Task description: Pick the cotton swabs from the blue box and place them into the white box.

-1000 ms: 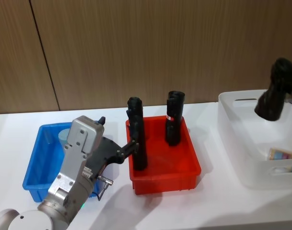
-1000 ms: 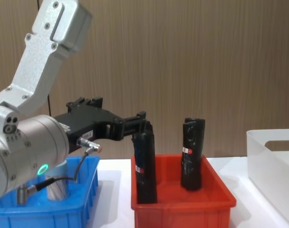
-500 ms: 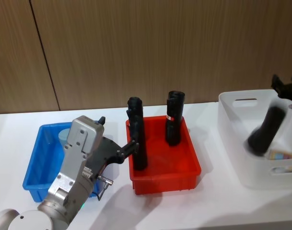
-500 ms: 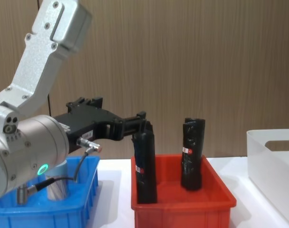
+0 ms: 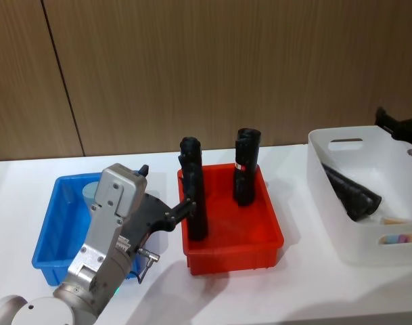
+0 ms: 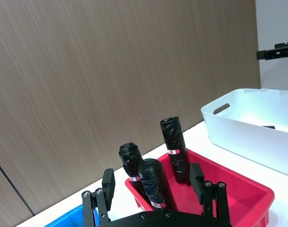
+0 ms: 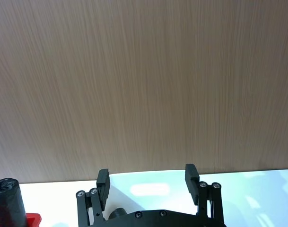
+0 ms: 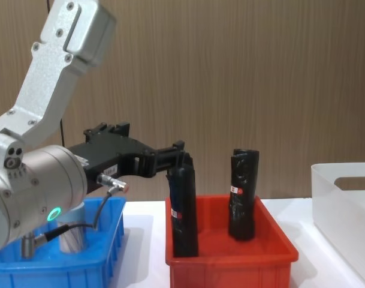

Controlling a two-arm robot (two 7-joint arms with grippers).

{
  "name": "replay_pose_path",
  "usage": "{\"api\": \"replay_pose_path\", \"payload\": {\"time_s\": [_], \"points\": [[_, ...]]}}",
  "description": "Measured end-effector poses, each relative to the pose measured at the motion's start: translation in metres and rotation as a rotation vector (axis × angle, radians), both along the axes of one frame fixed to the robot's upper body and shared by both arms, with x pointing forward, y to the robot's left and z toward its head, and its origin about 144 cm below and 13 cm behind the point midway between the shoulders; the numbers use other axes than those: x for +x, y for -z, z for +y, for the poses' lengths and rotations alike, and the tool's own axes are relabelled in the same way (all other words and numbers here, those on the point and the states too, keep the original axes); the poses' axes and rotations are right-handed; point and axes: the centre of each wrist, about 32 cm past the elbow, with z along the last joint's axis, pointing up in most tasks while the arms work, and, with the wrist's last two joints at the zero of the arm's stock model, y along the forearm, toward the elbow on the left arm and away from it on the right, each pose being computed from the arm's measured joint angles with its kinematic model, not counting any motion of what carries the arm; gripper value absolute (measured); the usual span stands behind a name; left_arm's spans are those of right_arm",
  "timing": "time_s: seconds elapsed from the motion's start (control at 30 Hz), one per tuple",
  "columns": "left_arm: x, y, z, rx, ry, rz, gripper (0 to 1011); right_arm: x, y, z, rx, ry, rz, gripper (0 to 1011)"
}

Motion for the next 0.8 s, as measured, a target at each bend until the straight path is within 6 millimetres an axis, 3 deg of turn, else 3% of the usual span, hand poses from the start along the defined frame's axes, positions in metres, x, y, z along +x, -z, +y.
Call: {"api": "replay_pose_path", "payload": {"time_s": [0.8], "points": [[0.0, 0.0, 0.0, 0.0, 0.0, 0.0, 1000, 0.0008, 0.0034, -0.0028, 0.008, -0.008, -0.013, 1002]]}}
